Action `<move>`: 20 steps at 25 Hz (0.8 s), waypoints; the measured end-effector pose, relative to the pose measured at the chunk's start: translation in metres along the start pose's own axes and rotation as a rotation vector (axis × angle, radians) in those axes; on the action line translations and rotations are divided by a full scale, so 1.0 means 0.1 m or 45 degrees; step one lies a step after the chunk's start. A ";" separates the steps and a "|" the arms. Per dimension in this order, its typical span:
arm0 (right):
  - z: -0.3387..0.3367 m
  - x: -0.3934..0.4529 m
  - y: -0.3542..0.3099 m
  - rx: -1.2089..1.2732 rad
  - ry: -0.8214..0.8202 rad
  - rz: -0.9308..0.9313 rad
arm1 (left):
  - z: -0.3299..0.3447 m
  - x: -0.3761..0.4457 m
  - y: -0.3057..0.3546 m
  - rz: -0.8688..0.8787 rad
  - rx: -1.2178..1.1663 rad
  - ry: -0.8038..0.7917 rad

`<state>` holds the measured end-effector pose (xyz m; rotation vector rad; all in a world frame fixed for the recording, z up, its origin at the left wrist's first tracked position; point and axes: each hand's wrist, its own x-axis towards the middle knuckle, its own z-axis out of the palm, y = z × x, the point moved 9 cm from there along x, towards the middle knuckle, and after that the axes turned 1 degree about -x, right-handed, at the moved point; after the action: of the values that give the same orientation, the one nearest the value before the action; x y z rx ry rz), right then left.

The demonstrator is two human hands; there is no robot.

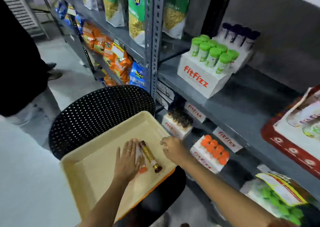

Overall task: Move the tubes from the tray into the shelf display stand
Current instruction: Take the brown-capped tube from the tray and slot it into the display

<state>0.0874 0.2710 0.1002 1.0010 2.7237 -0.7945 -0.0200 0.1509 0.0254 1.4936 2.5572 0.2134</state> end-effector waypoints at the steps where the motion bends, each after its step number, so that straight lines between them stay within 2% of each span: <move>1: 0.19 0.05 0.01 -0.015 -0.057 0.037 | 0.14 -0.05 -0.13 -0.031 -0.012 -0.050; 5: 0.79 0.14 0.09 -0.126 -0.234 0.180 | 0.58 -0.26 -0.48 -0.172 -0.077 -0.162; 11: 1.13 0.18 0.21 -0.273 -0.299 0.335 | 0.83 -0.37 -0.64 -0.245 -0.105 -0.180; 14: 1.16 0.22 0.22 -0.185 -0.287 0.397 | 0.91 -0.39 -0.68 -0.268 -0.129 -0.284; 20: 1.03 0.21 0.33 0.144 -0.211 0.555 | 0.90 -0.37 -0.63 -0.237 -0.119 -0.281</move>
<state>0.0870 0.2504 -0.0082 1.4142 2.2237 -0.9046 -0.0362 0.0912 -0.0732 1.1679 2.4527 0.1328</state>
